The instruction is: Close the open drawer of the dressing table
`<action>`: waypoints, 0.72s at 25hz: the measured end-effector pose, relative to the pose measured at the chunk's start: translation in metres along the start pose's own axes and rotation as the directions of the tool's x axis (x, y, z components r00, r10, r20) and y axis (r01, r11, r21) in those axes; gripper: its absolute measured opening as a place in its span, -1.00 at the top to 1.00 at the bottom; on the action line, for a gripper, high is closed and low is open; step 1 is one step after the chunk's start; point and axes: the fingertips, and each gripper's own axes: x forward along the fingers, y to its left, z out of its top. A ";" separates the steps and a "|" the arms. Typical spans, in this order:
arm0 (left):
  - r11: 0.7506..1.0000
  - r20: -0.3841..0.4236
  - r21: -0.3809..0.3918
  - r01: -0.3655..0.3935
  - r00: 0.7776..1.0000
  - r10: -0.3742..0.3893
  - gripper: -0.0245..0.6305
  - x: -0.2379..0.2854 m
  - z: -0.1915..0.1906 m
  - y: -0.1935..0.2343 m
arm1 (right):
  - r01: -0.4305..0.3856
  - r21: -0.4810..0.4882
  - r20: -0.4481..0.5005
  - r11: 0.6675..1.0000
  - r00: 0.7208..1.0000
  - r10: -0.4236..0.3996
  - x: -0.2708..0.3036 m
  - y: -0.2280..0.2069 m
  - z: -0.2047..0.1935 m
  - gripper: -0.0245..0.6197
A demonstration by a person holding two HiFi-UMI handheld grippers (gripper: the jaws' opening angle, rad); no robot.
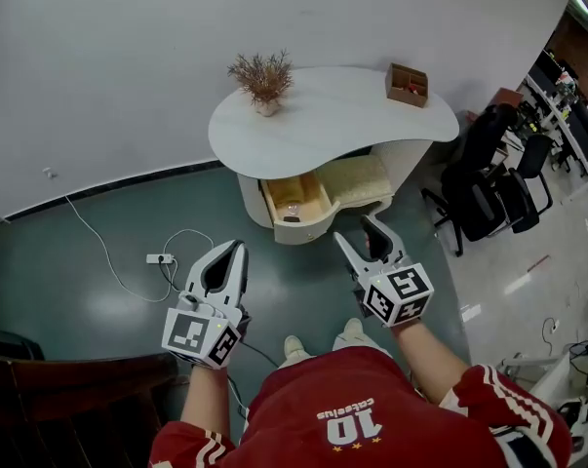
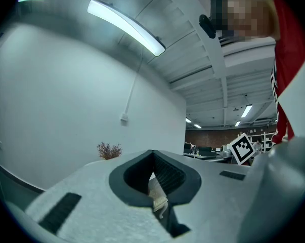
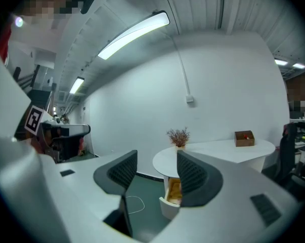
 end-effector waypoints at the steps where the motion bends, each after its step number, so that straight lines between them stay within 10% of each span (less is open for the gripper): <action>1: 1.000 -0.006 -0.004 0.000 1.000 0.000 0.93 0.001 -0.004 0.000 | -0.002 0.005 -0.015 1.000 1.000 0.002 0.004 0.000 -0.009 0.20; 18: 1.000 -0.184 -0.009 -0.018 0.983 0.016 0.93 0.063 -0.109 0.012 | 0.025 0.042 -0.259 0.999 0.966 -0.013 0.086 -0.064 -0.202 0.23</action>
